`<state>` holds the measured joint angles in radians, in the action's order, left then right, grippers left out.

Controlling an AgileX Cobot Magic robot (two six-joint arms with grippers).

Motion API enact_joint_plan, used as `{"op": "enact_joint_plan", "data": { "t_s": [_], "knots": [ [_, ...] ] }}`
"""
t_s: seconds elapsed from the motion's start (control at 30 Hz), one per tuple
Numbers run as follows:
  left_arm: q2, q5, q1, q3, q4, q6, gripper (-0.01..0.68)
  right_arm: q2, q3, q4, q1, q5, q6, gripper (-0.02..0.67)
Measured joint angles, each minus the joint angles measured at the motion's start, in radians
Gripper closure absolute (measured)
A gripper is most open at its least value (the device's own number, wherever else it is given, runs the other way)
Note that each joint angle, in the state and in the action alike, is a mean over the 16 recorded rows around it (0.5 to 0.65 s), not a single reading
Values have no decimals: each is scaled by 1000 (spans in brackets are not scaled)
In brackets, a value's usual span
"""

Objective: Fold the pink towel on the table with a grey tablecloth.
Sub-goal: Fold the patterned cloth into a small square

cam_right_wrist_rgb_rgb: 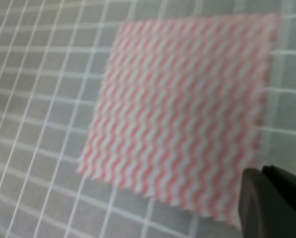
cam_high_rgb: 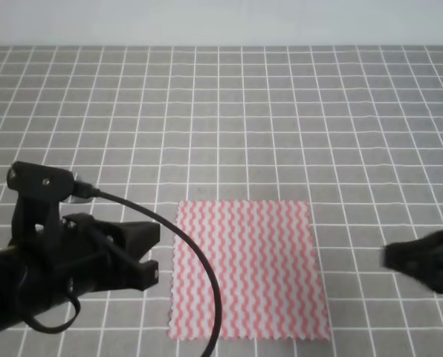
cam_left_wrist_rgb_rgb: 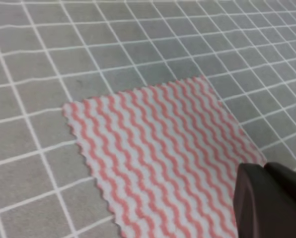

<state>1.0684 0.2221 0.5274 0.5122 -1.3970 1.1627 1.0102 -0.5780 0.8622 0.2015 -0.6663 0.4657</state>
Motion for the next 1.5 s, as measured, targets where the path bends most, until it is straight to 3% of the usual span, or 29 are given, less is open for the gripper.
{"op": "enact_joint_plan", "data": {
  "t_s": [0.23,0.43,0.7,1.23,1.5],
  "knots": [
    [0,-17,0,0,0,1,675,125,-28,-31,176,100,-81,664],
    [-1,-16,0,0,-1,1,675,224,-27,-65,252,148,-137,664],
    [-2,-12,0,0,-1,1,675,360,-24,-84,265,142,-151,647],
    [1,-14,0,0,0,3,676,475,-22,23,265,141,-137,349],
    [0,-12,0,0,1,12,675,502,-22,105,265,140,-98,361]
  ]
}}
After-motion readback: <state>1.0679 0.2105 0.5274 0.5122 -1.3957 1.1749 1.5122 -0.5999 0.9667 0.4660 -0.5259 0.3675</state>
